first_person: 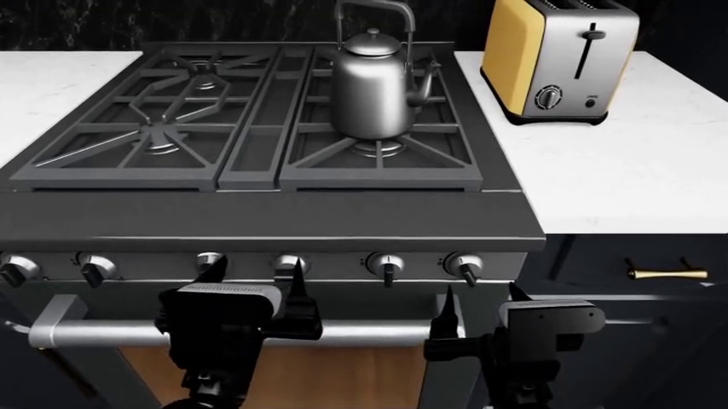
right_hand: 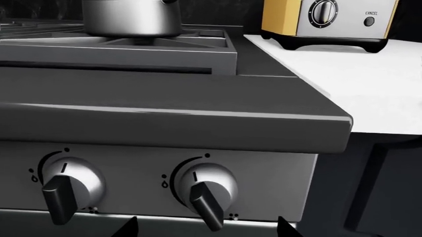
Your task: Turn off the front right burner of the stove.
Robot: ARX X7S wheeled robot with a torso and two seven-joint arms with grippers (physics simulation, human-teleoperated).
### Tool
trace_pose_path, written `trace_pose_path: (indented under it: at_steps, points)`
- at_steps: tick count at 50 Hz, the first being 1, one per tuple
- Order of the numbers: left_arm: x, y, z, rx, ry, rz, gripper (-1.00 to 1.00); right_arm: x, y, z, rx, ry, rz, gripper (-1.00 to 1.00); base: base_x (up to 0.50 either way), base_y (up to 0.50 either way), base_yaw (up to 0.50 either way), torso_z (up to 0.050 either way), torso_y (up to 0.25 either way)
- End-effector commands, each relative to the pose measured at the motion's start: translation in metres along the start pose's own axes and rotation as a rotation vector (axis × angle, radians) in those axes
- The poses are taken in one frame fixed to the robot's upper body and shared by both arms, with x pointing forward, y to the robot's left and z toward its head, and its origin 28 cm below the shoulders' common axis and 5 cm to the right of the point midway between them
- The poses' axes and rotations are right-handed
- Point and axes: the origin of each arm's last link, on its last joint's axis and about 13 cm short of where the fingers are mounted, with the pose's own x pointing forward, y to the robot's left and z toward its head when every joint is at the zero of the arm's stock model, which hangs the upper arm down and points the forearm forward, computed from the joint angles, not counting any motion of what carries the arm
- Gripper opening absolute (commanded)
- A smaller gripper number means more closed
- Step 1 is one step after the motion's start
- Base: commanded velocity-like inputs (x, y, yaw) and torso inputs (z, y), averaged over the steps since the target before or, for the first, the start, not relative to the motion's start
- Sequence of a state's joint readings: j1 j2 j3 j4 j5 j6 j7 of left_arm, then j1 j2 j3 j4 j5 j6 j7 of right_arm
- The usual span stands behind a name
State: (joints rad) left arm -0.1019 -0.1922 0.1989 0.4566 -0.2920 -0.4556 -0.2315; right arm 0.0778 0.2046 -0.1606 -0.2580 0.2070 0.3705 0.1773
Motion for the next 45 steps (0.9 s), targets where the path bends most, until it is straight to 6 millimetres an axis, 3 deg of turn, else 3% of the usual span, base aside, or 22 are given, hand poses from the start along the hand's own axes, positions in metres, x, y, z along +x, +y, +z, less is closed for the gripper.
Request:
trace_pose_path:
  at_steps: [1,7,14,19,25,34,45]
  points:
    - [-0.039,-0.003,0.029,-0.053,-0.007,-0.054,1.00,0.001,-0.003,-0.003,-0.005,0.008,-0.012,1.00,0.06,0.00,0.00,0.000,0.000]
    - [-0.056,-0.002,0.037,-0.062,-0.020,-0.049,1.00,0.004,-0.002,-0.003,-0.006,0.009,0.000,1.00,0.06,0.00,0.00,0.000,0.000]
    - [-0.066,0.003,0.076,-0.084,-0.179,-0.040,1.00,0.004,0.000,-0.005,-0.004,0.014,0.014,1.00,0.06,0.00,0.00,0.000,0.000]
    - [-0.065,0.011,0.112,-0.150,-0.372,-0.008,1.00,0.001,0.000,-0.006,-0.005,0.027,0.022,1.00,0.06,0.00,0.00,0.000,0.000]
    - [-0.048,0.013,0.134,-0.157,-0.465,0.000,1.00,-0.001,-0.001,-0.008,-0.020,0.039,0.022,1.00,0.06,0.00,0.00,0.000,0.000]
    - [-0.025,0.009,0.138,-0.168,-0.498,-0.019,1.00,0.001,-0.008,-0.003,-0.116,0.064,-0.004,1.00,0.01,0.00,0.00,0.000,0.000]
    - [-0.017,0.006,0.131,-0.178,-0.485,-0.031,1.00,0.022,-0.011,0.006,-0.276,0.103,0.031,1.00,0.00,0.00,0.00,0.000,0.000]
